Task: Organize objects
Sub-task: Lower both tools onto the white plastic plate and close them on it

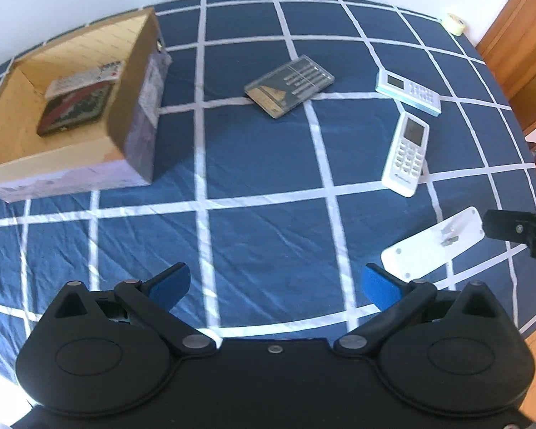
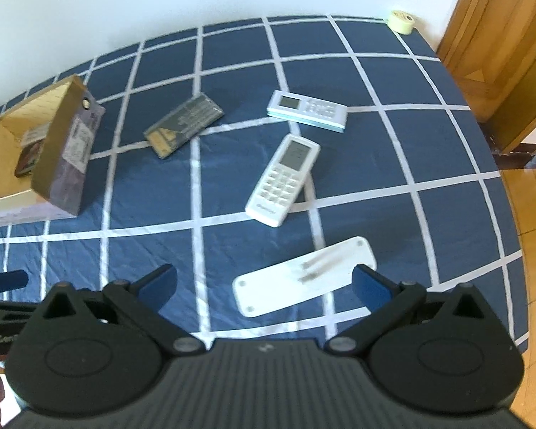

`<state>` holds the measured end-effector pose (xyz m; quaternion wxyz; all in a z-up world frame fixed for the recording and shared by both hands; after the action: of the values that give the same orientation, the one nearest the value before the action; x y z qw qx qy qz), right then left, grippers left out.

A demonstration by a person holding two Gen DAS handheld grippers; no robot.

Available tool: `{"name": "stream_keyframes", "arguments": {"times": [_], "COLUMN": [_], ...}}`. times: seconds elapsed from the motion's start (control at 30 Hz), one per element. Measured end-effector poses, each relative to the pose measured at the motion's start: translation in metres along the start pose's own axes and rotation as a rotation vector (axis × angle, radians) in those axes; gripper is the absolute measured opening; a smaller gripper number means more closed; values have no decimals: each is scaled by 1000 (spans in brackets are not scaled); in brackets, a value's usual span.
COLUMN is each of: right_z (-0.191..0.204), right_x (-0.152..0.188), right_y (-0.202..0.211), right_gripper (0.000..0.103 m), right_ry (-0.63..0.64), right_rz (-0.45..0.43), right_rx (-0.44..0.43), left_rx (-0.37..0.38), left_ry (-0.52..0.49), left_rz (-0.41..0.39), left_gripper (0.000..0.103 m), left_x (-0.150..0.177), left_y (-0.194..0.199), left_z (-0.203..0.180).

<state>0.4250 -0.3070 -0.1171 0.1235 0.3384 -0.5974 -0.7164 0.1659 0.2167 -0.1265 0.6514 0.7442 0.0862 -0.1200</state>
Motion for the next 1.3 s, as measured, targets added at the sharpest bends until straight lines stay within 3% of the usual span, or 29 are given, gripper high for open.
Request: {"name": "stream_keyframes", "arguments": {"times": [0.6, 0.93, 1.3], "right_z": [-58, -72, -72], "right_x": [6, 13, 12], "right_y": [-93, -130, -144], "right_gripper": [103, 102, 95], "right_ry": [116, 126, 145], "right_rz": [165, 211, 219], "right_rx": [-126, -170, -184], "left_rx": [-4, 10, 33], "left_ry": [197, 247, 281], "left_rz": [130, 147, 150], "left_gripper": [103, 103, 103], "left_x": [39, 44, 37], "left_y": [-76, -106, -121], "left_z": [-93, -116, -127]}}
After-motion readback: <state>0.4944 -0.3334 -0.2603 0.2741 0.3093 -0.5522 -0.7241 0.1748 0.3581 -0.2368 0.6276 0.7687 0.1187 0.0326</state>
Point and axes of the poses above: each gripper's, at about its wrist camera, not at the fingertips, and y roughly against the way its jaws point, z to its left, x to its underside, the point moved 7 cm from there along -y, roughly the way its jaws point, and after that the axes turned 4 degrees about y, right-handed, at the moved point
